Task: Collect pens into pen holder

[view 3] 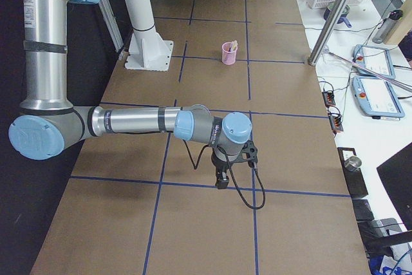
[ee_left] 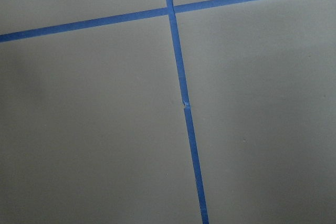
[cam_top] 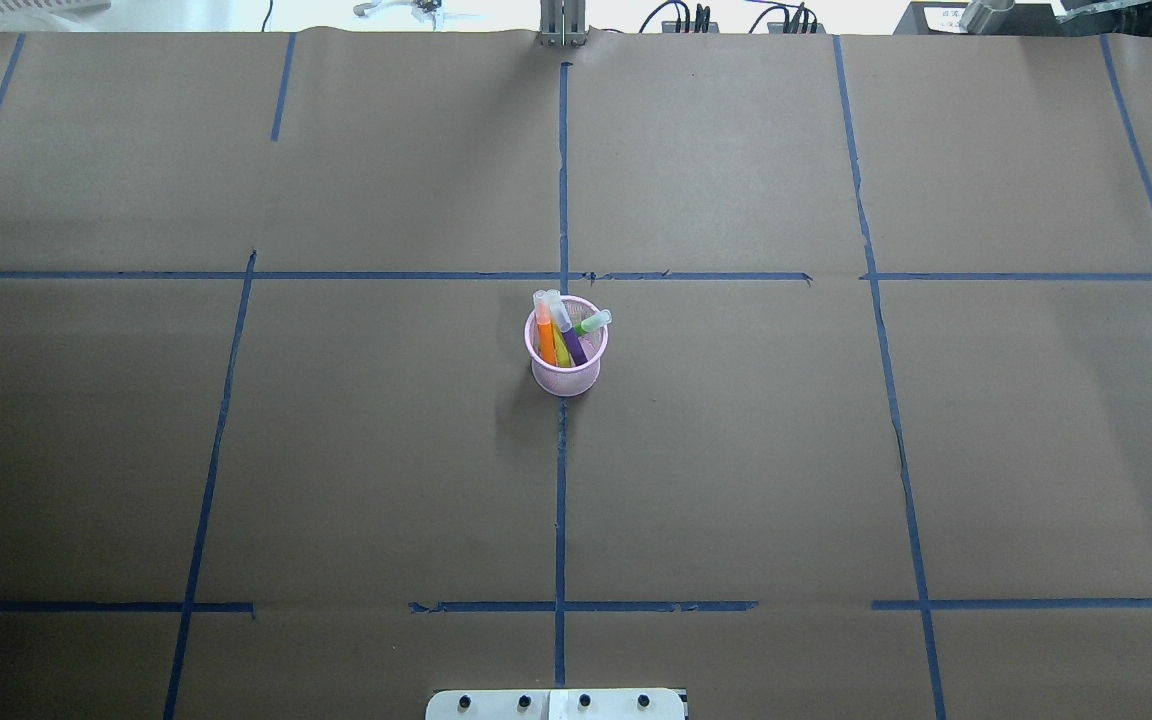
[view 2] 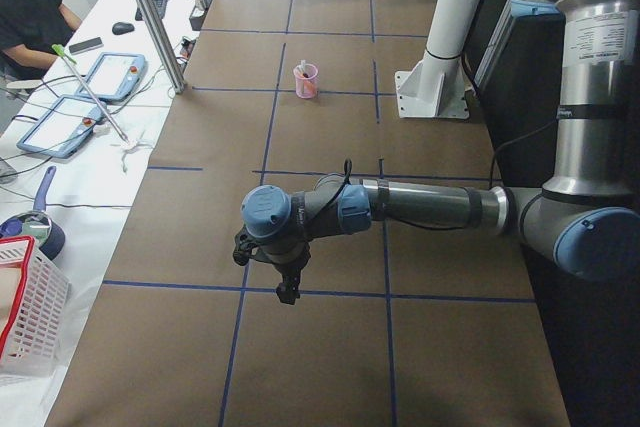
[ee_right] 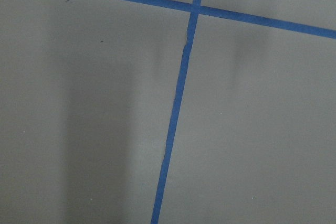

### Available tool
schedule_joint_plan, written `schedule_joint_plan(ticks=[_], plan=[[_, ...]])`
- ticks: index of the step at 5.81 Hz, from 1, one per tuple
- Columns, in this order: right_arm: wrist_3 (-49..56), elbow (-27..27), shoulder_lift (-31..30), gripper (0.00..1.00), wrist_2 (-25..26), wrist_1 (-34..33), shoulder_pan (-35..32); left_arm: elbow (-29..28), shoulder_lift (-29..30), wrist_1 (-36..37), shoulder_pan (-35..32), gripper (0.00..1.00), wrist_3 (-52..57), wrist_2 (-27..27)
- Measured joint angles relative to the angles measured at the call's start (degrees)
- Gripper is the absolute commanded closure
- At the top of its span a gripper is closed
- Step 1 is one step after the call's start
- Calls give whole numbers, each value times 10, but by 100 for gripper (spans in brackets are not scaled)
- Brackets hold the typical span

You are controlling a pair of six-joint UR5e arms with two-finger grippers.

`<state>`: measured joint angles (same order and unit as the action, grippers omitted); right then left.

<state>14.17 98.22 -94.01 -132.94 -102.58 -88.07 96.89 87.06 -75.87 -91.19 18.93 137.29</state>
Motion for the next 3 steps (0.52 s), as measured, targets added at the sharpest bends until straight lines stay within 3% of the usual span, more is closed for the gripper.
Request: schedule_joint_plan(ticks=[3], plan=[[-16, -4, -12, 0, 5, 30, 0, 9, -3, 0, -2, 0, -1, -1]])
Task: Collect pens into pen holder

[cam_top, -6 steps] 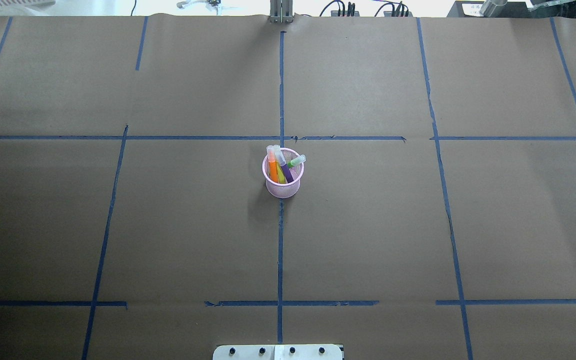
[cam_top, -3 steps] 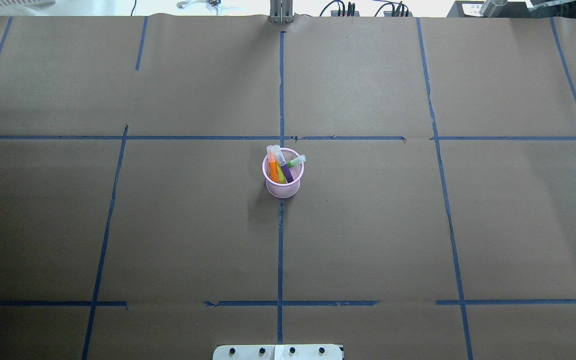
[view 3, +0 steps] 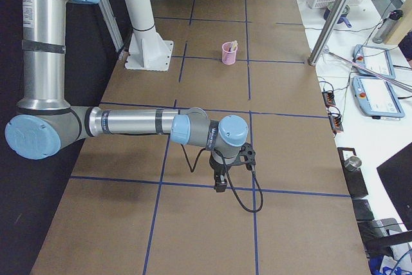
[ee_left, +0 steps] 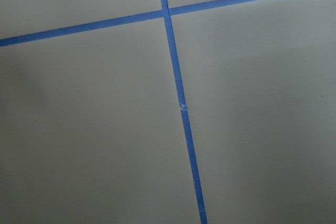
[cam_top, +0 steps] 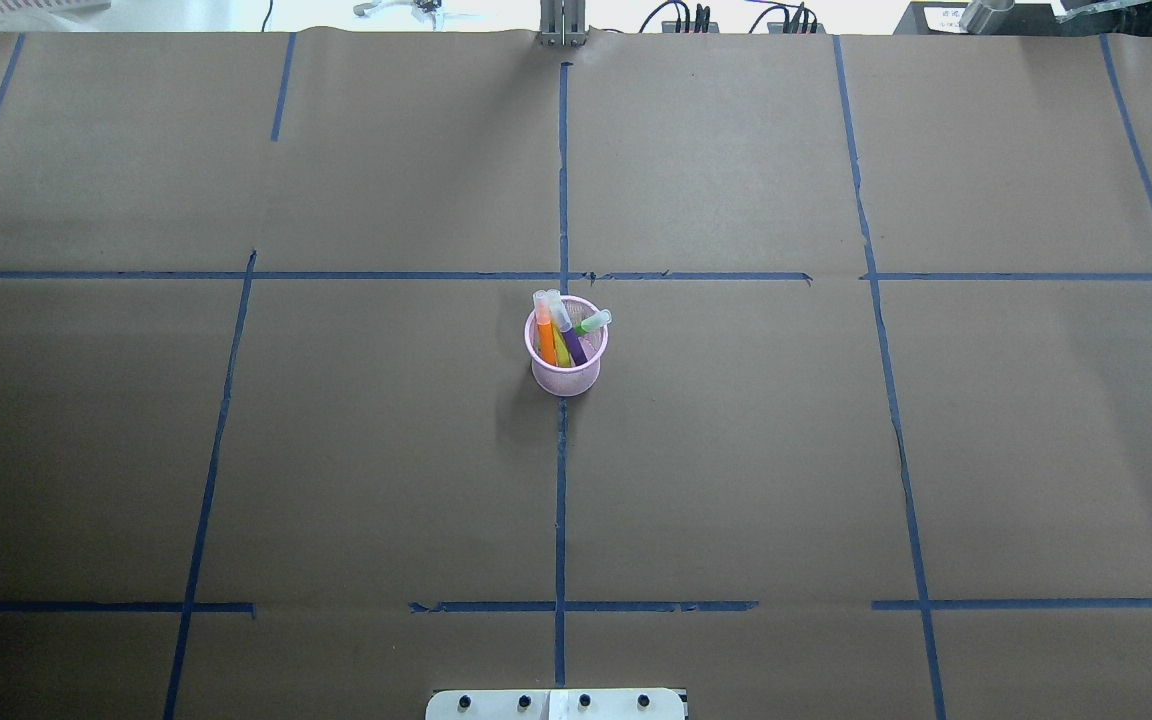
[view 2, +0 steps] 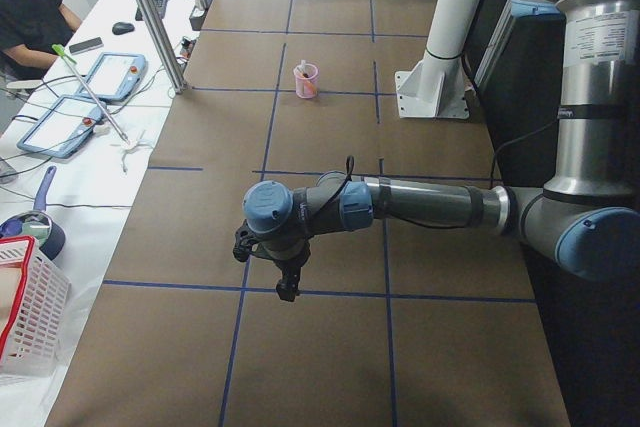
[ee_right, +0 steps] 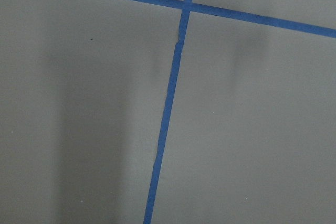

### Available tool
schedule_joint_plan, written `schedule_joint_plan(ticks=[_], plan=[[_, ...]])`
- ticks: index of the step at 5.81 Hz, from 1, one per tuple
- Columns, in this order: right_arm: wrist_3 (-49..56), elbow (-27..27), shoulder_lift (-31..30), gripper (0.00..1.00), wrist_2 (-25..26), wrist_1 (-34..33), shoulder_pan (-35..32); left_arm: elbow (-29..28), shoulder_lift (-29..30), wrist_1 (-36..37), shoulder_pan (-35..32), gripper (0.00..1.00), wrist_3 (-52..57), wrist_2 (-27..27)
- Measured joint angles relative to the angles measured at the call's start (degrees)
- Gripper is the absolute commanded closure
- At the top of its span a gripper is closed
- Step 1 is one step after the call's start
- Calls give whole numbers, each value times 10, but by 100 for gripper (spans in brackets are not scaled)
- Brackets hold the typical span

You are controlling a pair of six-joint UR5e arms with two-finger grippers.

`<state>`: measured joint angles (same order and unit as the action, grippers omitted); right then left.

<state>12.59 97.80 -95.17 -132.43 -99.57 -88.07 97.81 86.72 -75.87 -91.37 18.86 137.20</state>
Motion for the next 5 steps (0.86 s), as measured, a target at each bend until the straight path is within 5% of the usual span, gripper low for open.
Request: schedule_joint_plan(ticks=[5], plan=[[-12, 1, -8, 0, -2, 4, 0, 0, 0, -36, 0, 0, -48, -34]])
